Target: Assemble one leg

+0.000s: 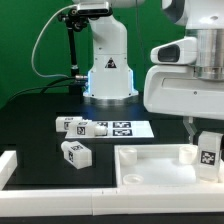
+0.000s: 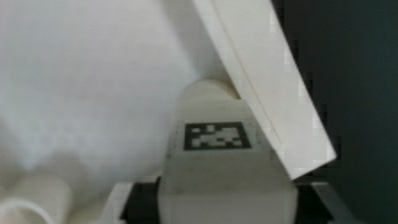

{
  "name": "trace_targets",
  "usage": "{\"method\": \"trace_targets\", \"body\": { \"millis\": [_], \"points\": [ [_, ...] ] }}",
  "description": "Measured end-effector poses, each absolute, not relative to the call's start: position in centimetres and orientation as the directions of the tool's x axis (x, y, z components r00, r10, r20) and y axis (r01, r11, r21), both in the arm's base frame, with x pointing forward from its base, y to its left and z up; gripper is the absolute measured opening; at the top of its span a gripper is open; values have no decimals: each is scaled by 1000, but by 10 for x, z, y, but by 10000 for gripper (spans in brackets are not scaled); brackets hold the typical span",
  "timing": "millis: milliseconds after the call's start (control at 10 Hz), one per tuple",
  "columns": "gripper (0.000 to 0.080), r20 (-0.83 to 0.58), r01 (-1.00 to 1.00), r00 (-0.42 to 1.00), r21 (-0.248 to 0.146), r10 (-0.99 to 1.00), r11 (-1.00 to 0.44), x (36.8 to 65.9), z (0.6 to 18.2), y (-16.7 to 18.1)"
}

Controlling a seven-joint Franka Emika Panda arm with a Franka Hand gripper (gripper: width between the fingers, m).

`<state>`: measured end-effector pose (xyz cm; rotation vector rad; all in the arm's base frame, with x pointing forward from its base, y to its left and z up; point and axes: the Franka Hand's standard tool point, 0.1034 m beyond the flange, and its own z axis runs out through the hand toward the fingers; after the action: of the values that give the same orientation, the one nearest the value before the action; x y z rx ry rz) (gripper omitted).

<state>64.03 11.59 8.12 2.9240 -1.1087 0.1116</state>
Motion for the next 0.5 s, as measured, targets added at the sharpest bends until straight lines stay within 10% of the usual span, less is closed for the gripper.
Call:
{"method": "trace_targets", "body": {
  "millis": [500],
  "points": [
    [286, -34, -994, 66, -88, -997, -63, 640, 80, 111]
  ]
}}
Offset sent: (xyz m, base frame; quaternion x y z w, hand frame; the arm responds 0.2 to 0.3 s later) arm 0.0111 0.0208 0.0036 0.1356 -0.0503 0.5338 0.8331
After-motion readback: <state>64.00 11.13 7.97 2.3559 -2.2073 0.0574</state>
